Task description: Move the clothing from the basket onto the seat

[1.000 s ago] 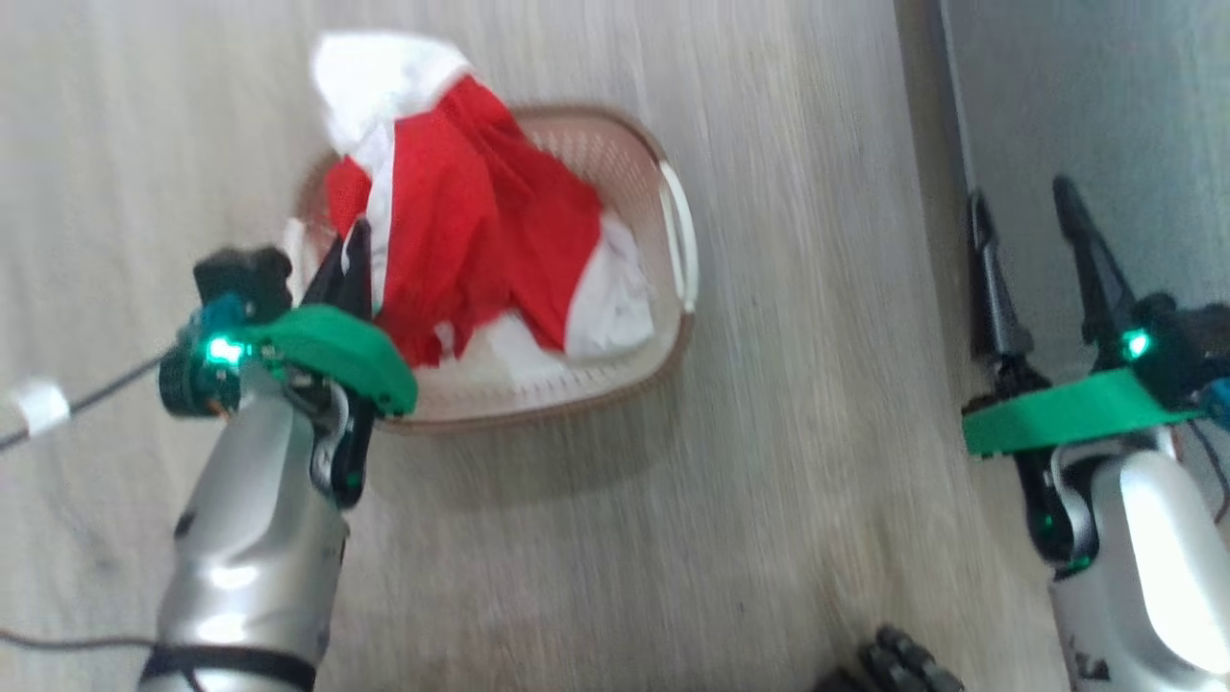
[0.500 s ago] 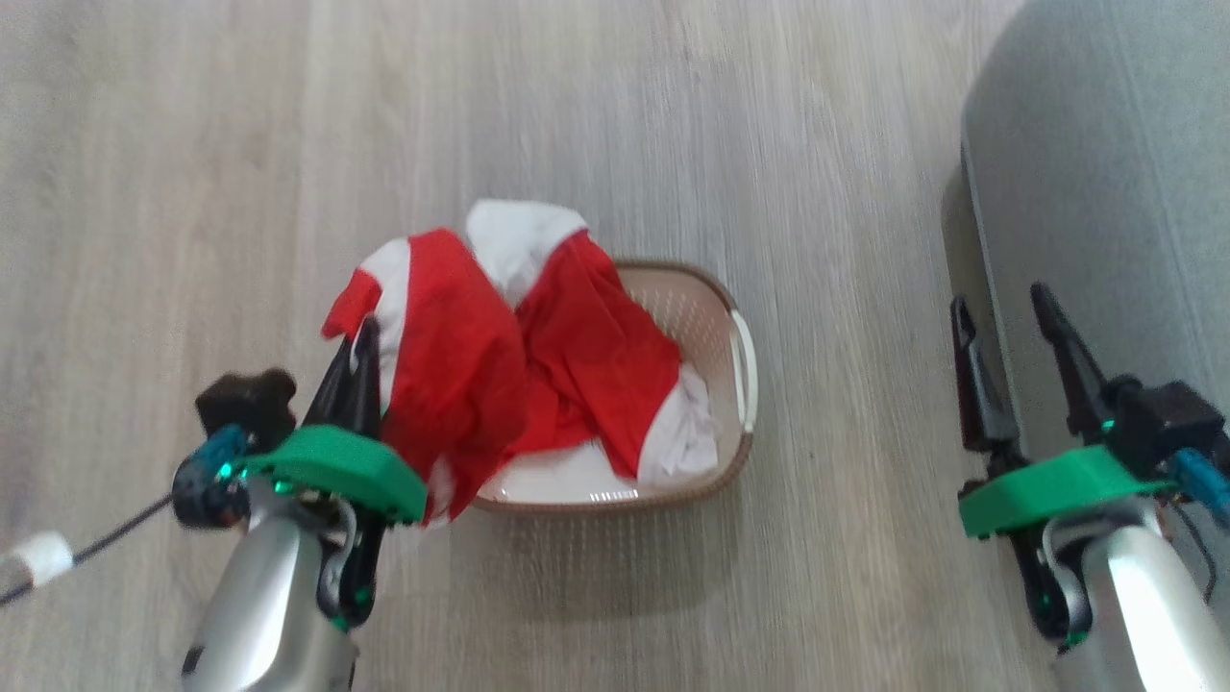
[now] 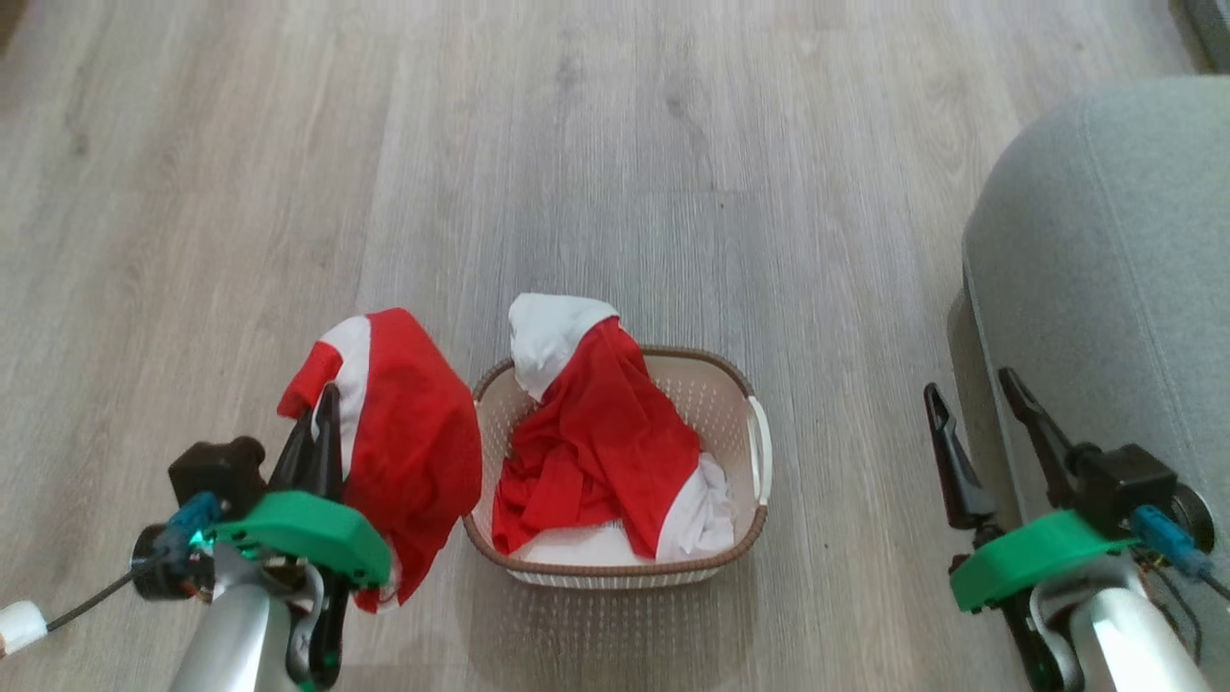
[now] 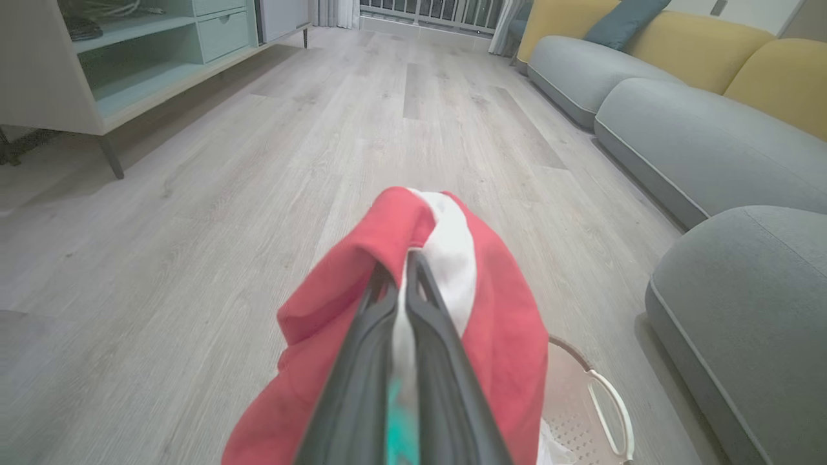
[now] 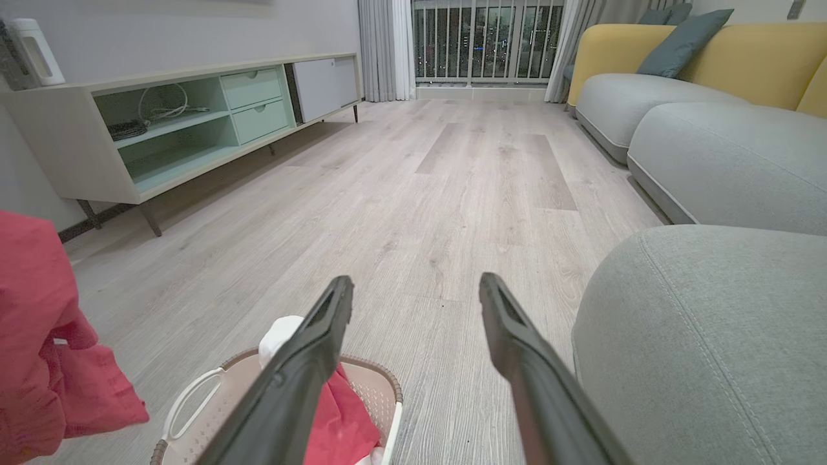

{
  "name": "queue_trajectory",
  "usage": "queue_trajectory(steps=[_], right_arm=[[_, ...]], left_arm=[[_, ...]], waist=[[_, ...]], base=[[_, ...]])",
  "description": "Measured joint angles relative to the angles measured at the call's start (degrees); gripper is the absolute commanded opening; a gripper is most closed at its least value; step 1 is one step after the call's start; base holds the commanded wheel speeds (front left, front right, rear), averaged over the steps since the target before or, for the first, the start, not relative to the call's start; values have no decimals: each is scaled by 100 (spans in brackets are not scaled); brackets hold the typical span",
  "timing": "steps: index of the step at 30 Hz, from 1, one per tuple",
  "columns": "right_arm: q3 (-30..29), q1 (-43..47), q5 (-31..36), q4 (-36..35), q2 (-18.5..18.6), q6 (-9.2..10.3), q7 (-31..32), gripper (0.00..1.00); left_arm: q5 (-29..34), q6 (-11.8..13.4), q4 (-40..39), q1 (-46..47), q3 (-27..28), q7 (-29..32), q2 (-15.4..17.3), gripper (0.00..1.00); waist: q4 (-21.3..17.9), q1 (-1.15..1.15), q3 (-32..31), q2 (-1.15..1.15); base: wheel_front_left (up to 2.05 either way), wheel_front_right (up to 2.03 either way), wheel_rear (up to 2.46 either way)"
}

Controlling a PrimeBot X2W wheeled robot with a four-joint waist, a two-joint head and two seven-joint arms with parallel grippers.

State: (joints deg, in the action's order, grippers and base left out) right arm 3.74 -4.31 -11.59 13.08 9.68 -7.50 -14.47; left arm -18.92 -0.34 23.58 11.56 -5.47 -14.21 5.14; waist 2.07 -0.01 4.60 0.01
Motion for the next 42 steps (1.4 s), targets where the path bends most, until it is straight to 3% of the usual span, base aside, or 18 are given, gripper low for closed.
queue_trajectory(steps=[25,30,42], right_arm=[[244,27,-10,112,29,0,0,100],[873,-104,-67,110,104,0,0,100],[3519,-1617,-791,350,638,-1,0,100]], left_arm=[[42,0,-55,-109,-193,10,62,0],[46,-99,-145,-74,-452,74,55,0],[380,-658,-569,438,-1993,367,-21,0]], waist=[[-9,1,-143,0],[4,1,-140,0],[77,1,-222,0]], base=[[0,0,0],[0,0,0],[0,0,0]])
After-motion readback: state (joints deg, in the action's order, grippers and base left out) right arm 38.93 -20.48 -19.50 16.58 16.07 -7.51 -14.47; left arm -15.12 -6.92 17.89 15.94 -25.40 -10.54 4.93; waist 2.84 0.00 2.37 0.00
